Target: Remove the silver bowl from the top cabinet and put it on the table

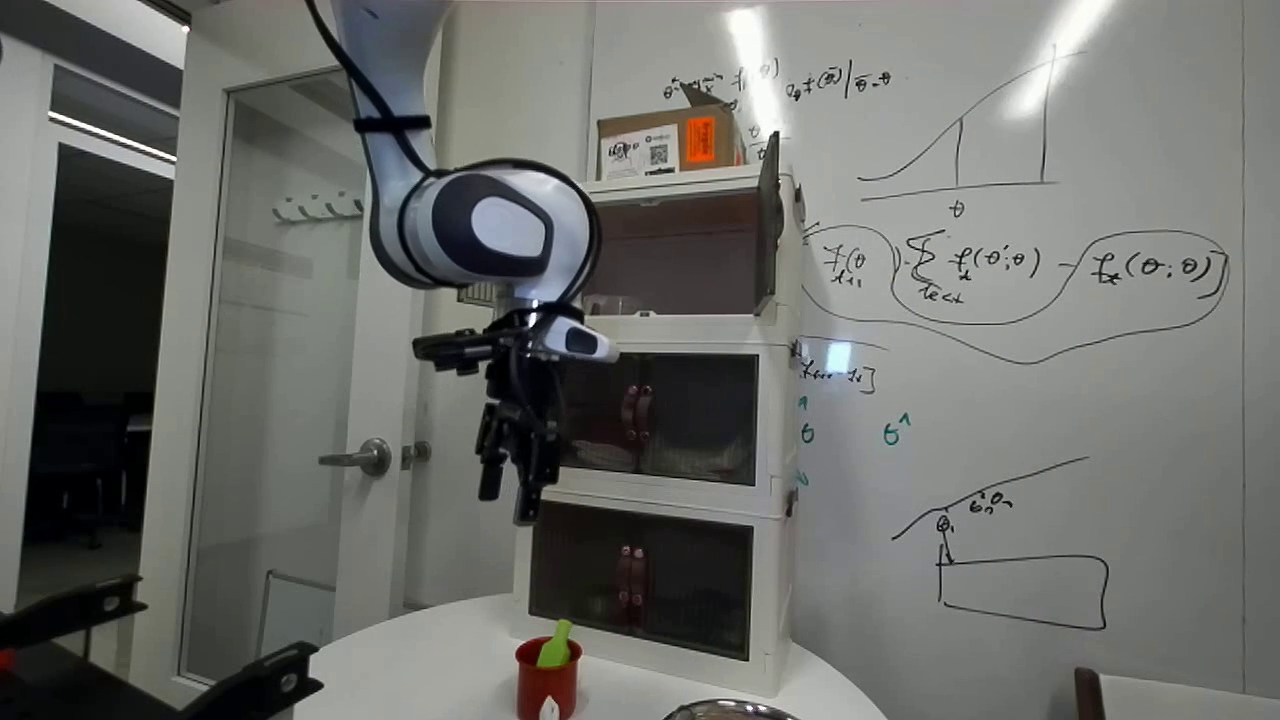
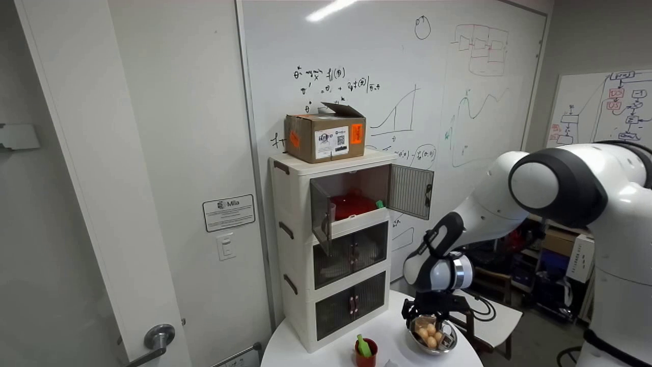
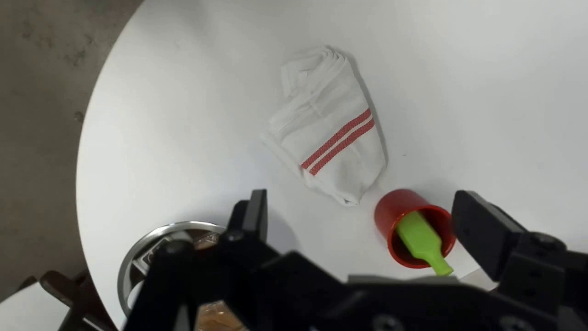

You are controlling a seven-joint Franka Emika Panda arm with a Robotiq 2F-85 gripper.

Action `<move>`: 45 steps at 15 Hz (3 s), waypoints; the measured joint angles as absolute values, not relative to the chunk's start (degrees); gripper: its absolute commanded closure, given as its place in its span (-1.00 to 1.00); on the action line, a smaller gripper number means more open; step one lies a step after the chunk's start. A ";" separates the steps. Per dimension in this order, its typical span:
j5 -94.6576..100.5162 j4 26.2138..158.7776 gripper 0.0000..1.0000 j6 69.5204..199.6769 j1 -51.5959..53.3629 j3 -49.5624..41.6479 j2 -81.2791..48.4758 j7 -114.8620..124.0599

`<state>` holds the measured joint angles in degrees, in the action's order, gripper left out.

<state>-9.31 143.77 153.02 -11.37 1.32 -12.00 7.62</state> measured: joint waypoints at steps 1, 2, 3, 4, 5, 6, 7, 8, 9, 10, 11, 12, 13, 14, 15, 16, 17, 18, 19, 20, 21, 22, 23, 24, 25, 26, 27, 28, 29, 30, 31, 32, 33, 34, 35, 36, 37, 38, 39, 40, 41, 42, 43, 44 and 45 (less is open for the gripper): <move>-9.83 144.69 -1.00 151.16 -13.03 2.23 -9.54 3.43; -10.56 145.76 -1.00 149.12 -14.96 3.44 -6.79 -0.70; -11.65 146.83 -1.00 147.00 -16.74 4.55 -3.91 -4.81; -13.03 147.90 -1.00 144.56 -18.06 5.23 -0.79 -9.10; -14.64 148.86 -1.00 141.68 -17.75 4.29 2.43 -13.43; -16.25 149.56 -1.00 138.35 -16.60 2.44 5.65 -17.54; -17.37 150.03 -1.00 134.55 -15.39 0.18 8.80 -21.27; -17.77 150.15 -1.00 130.62 -14.40 -2.11 11.66 -23.92; -17.78 150.11 -1.00 126.76 -13.57 -4.35 14.43 -25.66; -17.78 149.98 -1.00 123.54 -12.92 -6.28 16.83 -26.66; -17.78 149.78 -1.00 120.74 -12.36 -7.98 19.01 -27.10; -17.78 149.58 -1.00 118.61 -11.88 -9.34 20.88 -27.13; -17.80 149.37 -1.00 116.79 -11.41 -10.55 22.47 -27.13; -18.00 149.17 -1.00 115.16 -10.95 -11.70 23.78 -27.13; -18.81 148.97 -1.00 113.51 -10.52 -12.80 24.86 -27.13; -20.27 148.68 -1.00 111.70 -10.03 -13.97 25.72 -27.13; -21.21 148.35 -1.00 110.39 -9.69 -14.87 26.33 -27.13; -21.58 148.20 -1.00 109.79 -9.51 -15.39 26.71 -27.13; -21.80 148.16 -1.00 109.64 -9.47 -15.62 26.83 -27.13; -21.88 148.16 -1.00 109.63 -9.45 -15.66 26.83 -27.13; -21.90 148.16 -1.00 109.63 -9.38 -15.66 26.83 -27.13; -21.91 148.16 -1.00 109.63 -9.29 -15.66 26.83 -27.13; -21.92 148.16 -1.00 109.63 -9.26 -15.66 26.83 -27.13; -21.92 148.16 -1.00 109.63 -9.26 -15.66 26.83 -27.13; -21.92 148.16 -1.00 109.63 -9.25 -15.66 26.83 -27.13; -21.92 148.16 -1.00 109.63 -9.25 -15.66 26.83 -27.13; -21.92 148.16 -1.00 109.63 -9.25 -15.66 26.83 -27.13; -21.92 148.16 -1.00 109.63 -9.25 -15.66 26.83 -27.13; -21.92 148.16 -1.00 109.62 -9.24 -15.66 26.83 -27.13; -21.92 148.16 -1.00 109.63 -9.24 -15.66 26.83 -27.13; -21.89 148.18 -1.00 109.67 -9.25 -15.66 26.80 -27.13; -21.03 148.11 -1.00 109.70 -9.40 -15.66 26.88 -26.74; -19.12 147.68 -1.00 109.07 -9.65 -15.66 27.15 -26.60; -16.34 146.76 -1.00 107.54 -9.87 -15.60 27.58 -26.29; -13.18 145.34 -1.00 105.12 -10.04 -15.42 28.14 -25.78; -10.21 143.48 -1.00 102.06 -10.08 -15.08 28.70 -25.45; -7.65 141.22 -1.00 98.51 -9.97 -14.54 29.13 -25.34; -5.61 138.73 -1.00 95.14 -9.72 -13.86 29.38 -25.30; -4.03 135.97 -1.00 92.11 -9.30 -13.09 29.38 -25.08; -3.17 133.39 -1.00 90.22 -8.80 -12.39 29.19 -24.52; -2.96 130.92 -1.00 89.54 -8.31 -11.71 28.79 -23.30; -2.96 128.95 -1.00 89.37 -7.89 -11.19 28.26 -22.26; -2.96 127.74 -1.00 89.22 -7.65 -10.85 27.69 -21.66; -2.95 127.14 -1.00 89.17 -7.53 -10.75 27.14 -21.48; -2.93 126.95 -1.00 89.17 -7.51 -10.75 26.68 -21.47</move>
